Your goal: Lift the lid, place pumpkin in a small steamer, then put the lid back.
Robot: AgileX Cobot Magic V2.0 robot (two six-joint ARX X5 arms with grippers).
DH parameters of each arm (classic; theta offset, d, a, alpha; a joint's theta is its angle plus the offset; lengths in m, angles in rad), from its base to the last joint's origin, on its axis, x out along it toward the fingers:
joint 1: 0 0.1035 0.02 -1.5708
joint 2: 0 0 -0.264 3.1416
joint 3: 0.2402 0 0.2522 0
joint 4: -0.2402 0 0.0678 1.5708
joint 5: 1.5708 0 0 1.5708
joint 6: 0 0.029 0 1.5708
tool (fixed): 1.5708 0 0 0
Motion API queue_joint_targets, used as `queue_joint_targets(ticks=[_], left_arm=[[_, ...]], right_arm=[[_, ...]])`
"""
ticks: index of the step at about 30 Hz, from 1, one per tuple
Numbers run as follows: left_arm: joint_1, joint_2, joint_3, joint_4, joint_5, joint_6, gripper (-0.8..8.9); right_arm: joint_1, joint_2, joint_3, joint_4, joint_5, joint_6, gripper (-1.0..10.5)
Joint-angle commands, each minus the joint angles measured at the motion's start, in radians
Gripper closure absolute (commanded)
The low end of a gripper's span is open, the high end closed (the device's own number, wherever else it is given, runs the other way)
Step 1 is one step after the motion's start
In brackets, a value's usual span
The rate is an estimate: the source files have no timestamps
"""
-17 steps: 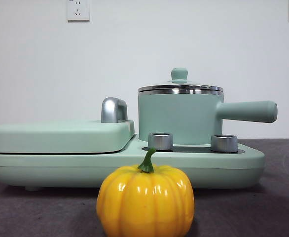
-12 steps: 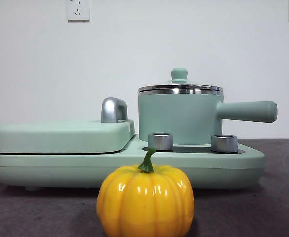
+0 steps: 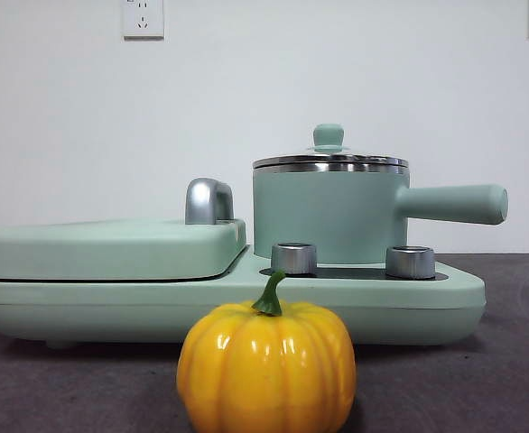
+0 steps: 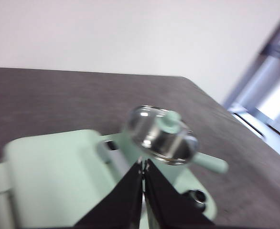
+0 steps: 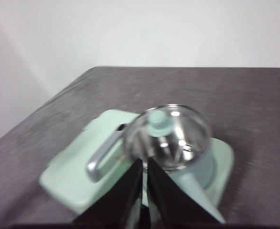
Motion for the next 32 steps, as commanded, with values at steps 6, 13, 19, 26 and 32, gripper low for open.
queue_joint_targets(ticks=[6,13,19,26,32], left_arm=[[-0.032,0.082,0.058,0.007,0.040,0.045,7.96],[-0.034,0.100,0.058,0.007,0.039,0.044,4.40],[-0.056,0.127,0.061,0.015,0.039,0.041,2.76],[-0.127,0.246,0.128,0.013,0.038,0.041,2.76],[-0.208,0.444,0.274,-0.003,0.031,0.069,2.78]], right_arm=[[0.000,0.048,0.052,-0.014,-0.050,-0.068,9.3],[0.000,0.048,0.052,-0.041,-0.037,-0.065,6.4],[0.000,0.048,0.052,-0.075,-0.023,-0.062,4.3],[0.001,0.048,0.052,-0.078,-0.024,-0.060,4.2],[0.000,0.048,0.052,-0.077,-0.023,-0.060,4.2]])
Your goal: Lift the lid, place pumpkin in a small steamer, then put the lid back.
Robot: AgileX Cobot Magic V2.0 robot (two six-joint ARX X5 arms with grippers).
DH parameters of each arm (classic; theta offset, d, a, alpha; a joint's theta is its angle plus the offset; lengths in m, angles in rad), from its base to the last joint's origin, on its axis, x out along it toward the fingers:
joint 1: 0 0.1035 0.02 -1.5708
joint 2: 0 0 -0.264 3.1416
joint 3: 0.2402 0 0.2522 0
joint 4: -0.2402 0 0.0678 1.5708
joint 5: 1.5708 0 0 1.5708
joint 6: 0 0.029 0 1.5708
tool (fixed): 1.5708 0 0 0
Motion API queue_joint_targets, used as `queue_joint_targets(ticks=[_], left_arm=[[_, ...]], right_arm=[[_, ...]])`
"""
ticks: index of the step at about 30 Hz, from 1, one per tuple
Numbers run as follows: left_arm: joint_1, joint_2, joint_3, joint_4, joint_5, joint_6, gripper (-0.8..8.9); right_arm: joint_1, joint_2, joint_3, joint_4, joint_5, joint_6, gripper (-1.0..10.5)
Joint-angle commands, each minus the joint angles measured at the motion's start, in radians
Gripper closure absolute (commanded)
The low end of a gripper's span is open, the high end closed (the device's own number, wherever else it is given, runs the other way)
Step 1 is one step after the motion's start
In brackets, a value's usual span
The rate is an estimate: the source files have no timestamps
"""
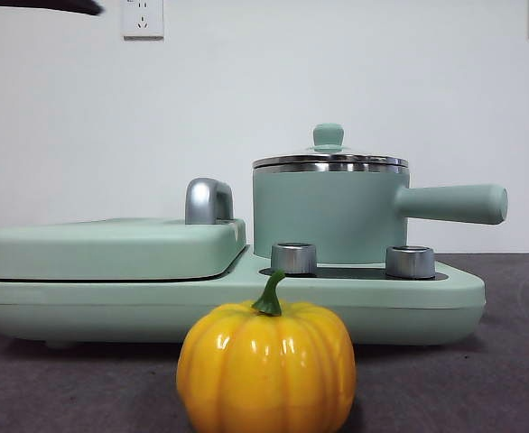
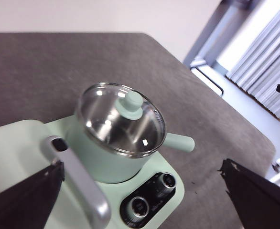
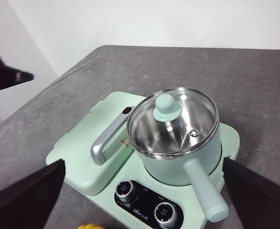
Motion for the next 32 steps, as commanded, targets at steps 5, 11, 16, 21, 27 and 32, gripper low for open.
queue_joint_targets(ticks=[5,11,16,21,27,32], left_arm=[[-0.123,0.274,0.258,-0.050,-0.111,0.123,2.81],[-0.221,0.499,0.470,-0.098,-0.241,0.194,2.82],[-0.279,0.654,0.573,-0.087,-0.322,0.201,2.86],[-0.318,0.756,0.614,-0.074,-0.368,0.230,2.87],[-0.345,0.812,0.614,-0.048,-0.386,0.241,2.87],[-0.361,0.845,0.614,-0.009,-0.386,0.290,3.24]], right_arm=[[0.000,0.004,0.016,0.008,0.000,-0.005,4.2],[0.001,0.004,0.016,0.008,0.000,-0.004,4.2],[0.000,0.004,0.016,0.008,0.000,-0.004,4.2],[0.000,0.004,0.016,0.008,0.000,-0.004,4.2],[0.000,0.004,0.016,0.008,0.000,-0.005,4.2],[0.000,0.004,0.016,0.008,0.000,-0.004,4.2]])
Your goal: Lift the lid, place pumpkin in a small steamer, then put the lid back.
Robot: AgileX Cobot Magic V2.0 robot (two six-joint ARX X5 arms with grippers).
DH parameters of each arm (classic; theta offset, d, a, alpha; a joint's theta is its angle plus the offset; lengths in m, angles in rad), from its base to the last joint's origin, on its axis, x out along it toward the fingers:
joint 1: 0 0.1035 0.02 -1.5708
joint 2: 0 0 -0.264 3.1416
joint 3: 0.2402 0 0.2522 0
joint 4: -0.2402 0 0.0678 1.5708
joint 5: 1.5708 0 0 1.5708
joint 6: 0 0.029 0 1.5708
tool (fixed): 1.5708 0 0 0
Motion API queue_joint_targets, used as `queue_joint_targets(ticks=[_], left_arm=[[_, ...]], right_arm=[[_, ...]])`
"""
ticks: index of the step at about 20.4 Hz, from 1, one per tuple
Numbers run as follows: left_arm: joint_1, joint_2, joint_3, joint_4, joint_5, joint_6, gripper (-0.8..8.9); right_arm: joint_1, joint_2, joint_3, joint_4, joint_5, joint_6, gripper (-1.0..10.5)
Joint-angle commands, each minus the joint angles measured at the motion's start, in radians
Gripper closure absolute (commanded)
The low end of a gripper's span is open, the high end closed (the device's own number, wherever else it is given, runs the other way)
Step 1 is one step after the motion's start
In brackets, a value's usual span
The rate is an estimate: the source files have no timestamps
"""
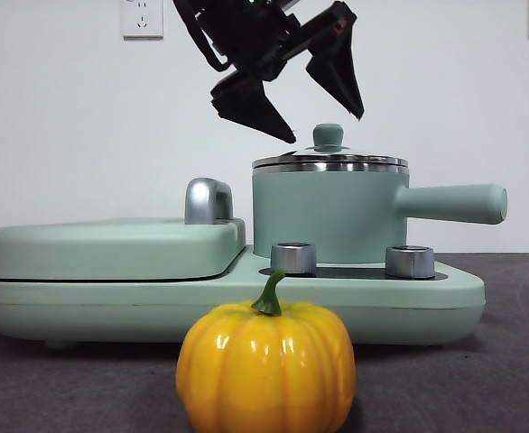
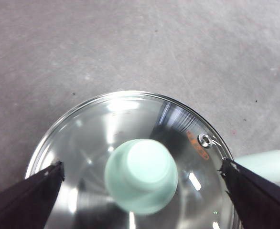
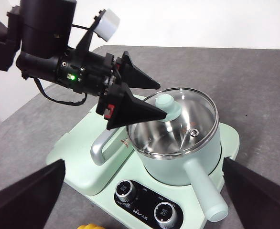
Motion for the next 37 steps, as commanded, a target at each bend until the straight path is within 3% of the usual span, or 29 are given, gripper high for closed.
queue_joint_targets(ticks=[1,4,10,15,18,25,34,37], left_arm=[[-0.017,0.036,0.031,0.035,0.000,0.050,3.24],[-0.018,0.055,0.031,0.034,-0.002,0.052,3.26],[-0.019,0.068,0.031,0.066,-0.003,0.052,5.87],[-0.019,0.068,0.031,0.062,-0.004,0.053,6.42],[-0.019,0.068,0.031,0.066,-0.004,0.065,7.51],[-0.019,0.048,0.083,0.047,-0.004,0.063,7.60],[0.000,-0.069,0.158,-0.201,-0.004,0.067,7.98],[0.030,-0.136,0.157,-0.249,-0.004,0.067,7.98]], right_arm=[[0.000,0.004,0.016,0.008,0.000,-0.004,4.2],[0.000,0.004,0.016,0.008,0.001,-0.004,4.2],[0.000,0.004,0.016,0.008,0.001,-0.004,4.2],[0.000,0.004,0.016,0.008,0.001,-0.003,4.2],[0.000,0.004,0.016,0.008,0.001,0.000,4.2],[0.000,0.004,0.016,0.008,0.001,0.000,4.2],[0.003,0.034,0.016,-0.113,0.001,-0.004,4.2],[0.062,0.084,0.016,-0.203,0.034,0.013,4.2]])
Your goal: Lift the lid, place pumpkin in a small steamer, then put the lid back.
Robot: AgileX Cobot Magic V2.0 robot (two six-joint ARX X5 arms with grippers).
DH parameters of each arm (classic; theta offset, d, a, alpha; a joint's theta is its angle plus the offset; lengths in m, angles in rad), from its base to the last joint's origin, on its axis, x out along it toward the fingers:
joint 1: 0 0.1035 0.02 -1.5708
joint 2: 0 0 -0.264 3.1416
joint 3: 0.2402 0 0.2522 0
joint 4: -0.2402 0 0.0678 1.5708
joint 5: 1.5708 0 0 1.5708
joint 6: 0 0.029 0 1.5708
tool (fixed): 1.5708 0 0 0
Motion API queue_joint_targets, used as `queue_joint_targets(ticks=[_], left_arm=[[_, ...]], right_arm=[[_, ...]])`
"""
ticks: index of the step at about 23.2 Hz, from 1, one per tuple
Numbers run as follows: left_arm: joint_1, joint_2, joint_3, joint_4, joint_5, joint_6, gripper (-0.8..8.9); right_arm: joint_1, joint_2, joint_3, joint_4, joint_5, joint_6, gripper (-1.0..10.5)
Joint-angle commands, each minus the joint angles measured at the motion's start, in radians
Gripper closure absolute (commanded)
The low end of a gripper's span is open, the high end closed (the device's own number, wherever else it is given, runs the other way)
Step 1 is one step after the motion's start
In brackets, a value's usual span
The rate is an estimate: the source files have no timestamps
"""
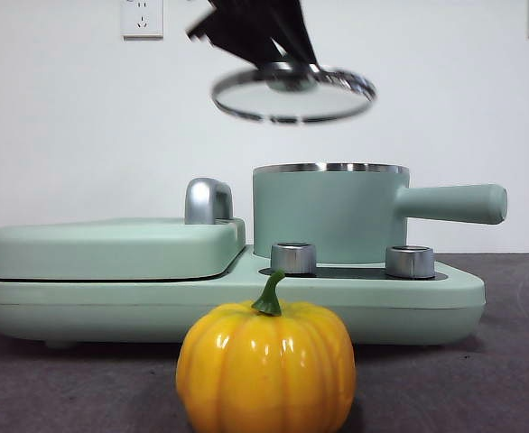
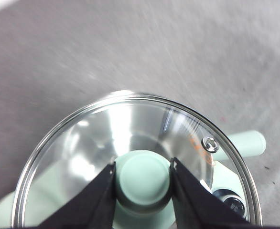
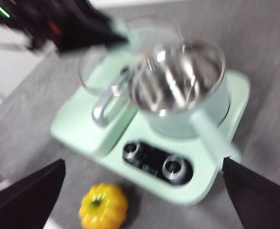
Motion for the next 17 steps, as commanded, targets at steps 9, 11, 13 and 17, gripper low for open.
queue_joint_targets(ticks=[9,11,13,17], left_arm=[[0.201,-0.166,0.043,-0.069,0.001,0.034,7.98],[0.237,-0.169,0.043,-0.071,0.001,0.034,7.98],[0.264,-0.169,0.043,-0.074,0.001,0.034,7.98],[0.309,-0.169,0.043,-0.074,0.001,0.034,7.98]], right_arm=[[0.500,0.278,0.016,-0.029,0.306,0.263,4.2],[0.584,0.340,0.017,-0.006,0.343,0.294,4.2],[0.647,0.392,0.018,0.016,0.370,0.315,4.2],[0.747,0.497,0.024,0.048,0.423,0.346,4.2]])
